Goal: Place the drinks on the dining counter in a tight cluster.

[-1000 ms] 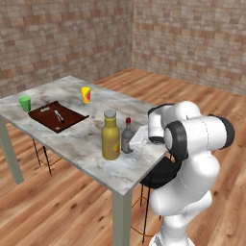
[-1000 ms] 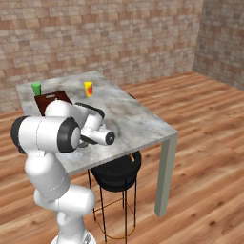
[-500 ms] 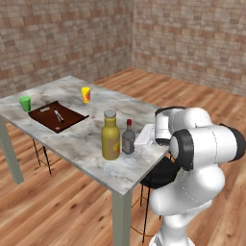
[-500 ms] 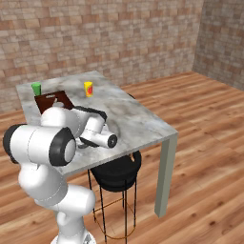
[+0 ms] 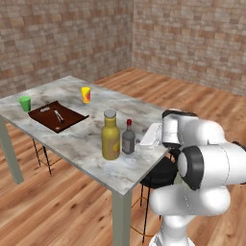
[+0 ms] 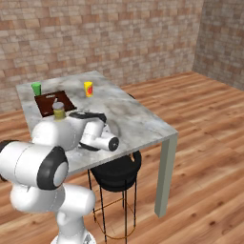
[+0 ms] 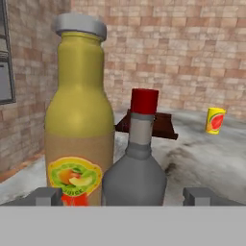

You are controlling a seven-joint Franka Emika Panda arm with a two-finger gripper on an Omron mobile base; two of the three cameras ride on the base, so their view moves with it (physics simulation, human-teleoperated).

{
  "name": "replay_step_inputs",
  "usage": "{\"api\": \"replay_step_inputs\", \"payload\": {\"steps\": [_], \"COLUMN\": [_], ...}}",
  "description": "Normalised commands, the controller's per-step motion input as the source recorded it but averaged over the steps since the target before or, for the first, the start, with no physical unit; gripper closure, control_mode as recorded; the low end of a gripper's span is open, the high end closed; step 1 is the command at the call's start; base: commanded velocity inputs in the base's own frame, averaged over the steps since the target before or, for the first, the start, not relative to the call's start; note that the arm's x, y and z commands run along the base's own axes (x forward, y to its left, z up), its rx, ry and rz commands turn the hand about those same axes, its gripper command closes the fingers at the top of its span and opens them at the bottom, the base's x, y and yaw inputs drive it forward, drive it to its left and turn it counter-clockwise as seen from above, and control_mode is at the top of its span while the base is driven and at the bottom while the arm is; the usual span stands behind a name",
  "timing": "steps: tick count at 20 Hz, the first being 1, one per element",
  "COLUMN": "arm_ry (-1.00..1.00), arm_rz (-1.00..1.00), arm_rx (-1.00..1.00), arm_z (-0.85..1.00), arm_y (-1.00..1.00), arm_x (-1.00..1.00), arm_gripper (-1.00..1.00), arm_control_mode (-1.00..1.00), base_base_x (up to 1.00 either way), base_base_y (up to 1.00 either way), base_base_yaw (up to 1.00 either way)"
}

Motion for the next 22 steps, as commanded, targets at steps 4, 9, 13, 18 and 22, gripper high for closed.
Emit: {"api": "replay_step_inputs", "payload": {"steps": [4,9,13,18,22], "arm_ry": [0.03,0.16,0.29,0.33,0.33], "arm_rz": [-0.06,-0.09,-0.12,-0.13,-0.14], "arm_rx": [0.00,0.00,-0.03,-0.05,-0.04], "arm_z": [0.48,0.51,0.54,0.59,0.61], "arm_y": [-0.22,-0.09,0.00,0.00,-0.04], "arm_x": [-0.49,-0.34,-0.28,-0.29,-0.36], "arm_gripper": [-1.00,-1.00,-1.00,-1.00,-1.00], "arm_control_mode": [-1.00,-1.00,-1.00,-1.00,-1.00], "base_base_x": [0.00,0.00,0.00,0.00,0.00], "base_base_y": [0.00,0.00,0.00,0.00,0.00], "base_base_yaw": [0.00,0.00,0.00,0.00,0.00]}}
